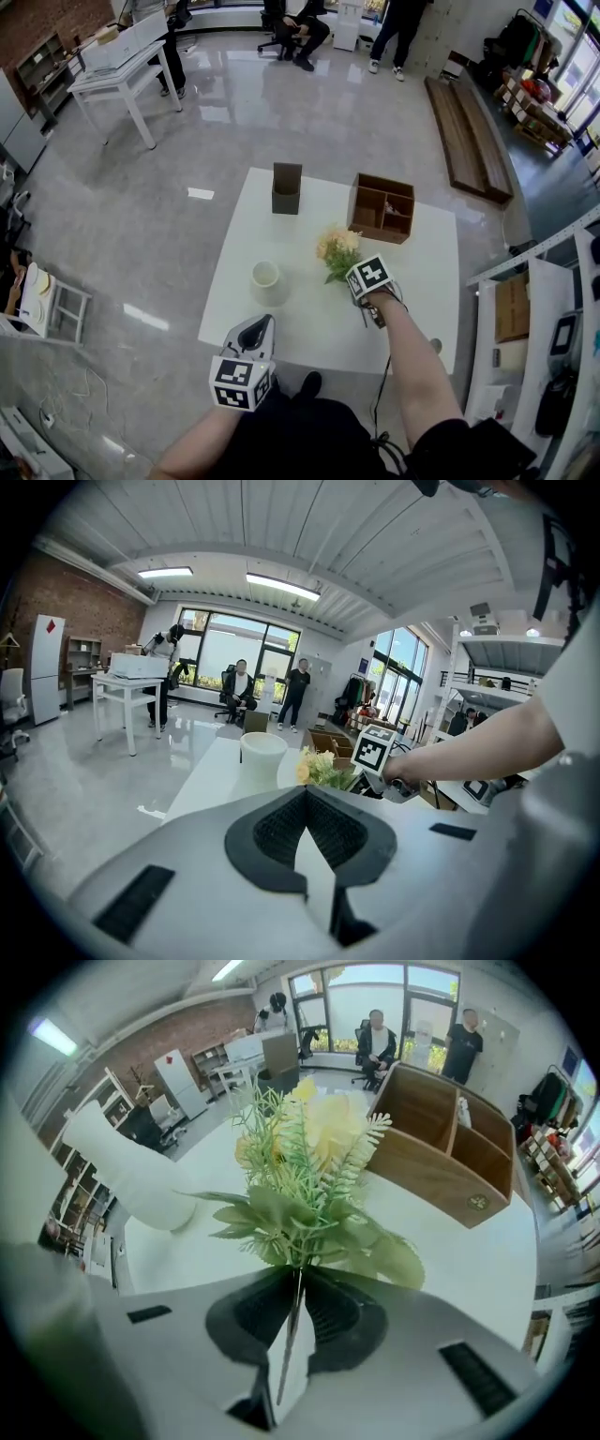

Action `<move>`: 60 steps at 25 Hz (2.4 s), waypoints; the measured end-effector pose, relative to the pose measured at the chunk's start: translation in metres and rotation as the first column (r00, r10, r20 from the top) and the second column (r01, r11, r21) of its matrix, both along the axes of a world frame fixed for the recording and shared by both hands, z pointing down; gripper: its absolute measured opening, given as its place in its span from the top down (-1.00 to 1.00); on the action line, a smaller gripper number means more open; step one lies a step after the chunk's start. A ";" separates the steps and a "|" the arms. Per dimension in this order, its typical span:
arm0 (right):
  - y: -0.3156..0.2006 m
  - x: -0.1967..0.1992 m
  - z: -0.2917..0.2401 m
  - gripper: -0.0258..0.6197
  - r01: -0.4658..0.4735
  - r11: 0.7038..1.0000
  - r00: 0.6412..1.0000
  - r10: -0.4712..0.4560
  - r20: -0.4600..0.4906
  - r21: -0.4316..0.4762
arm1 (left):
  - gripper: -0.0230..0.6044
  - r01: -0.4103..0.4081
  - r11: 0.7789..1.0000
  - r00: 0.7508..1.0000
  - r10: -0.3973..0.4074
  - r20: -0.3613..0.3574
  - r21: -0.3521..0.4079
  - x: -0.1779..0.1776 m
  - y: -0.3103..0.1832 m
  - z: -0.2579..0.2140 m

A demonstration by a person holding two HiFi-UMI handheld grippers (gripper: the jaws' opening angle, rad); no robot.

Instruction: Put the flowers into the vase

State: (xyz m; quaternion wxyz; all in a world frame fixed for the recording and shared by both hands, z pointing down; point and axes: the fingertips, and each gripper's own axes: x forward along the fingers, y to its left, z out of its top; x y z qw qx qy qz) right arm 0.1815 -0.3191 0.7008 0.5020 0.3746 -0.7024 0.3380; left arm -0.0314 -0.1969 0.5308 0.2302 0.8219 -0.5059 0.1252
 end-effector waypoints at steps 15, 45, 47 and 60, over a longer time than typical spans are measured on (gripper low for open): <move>0.010 -0.017 -0.231 0.79 -0.307 0.519 0.922 -0.045 0.384 0.798 | 0.92 -0.007 0.995 0.999 0.010 -0.031 0.103 0.008 -0.005 -0.039; 0.064 -0.216 -0.339 0.79 -0.271 0.361 0.736 -0.520 0.434 0.892 | 0.92 0.240 0.961 0.971 -0.240 -0.012 0.139 -0.075 0.030 -0.052; 0.057 -0.226 -0.355 0.79 -0.279 0.330 0.727 -0.541 0.423 0.902 | 0.92 0.255 0.957 0.967 -0.256 -0.011 0.139 -0.083 0.032 -0.054; 0.025 -0.242 -0.358 0.79 -0.265 0.278 0.748 -0.545 0.379 0.923 | 0.92 0.293 0.951 0.956 -0.293 -0.012 0.094 -0.107 0.043 -0.045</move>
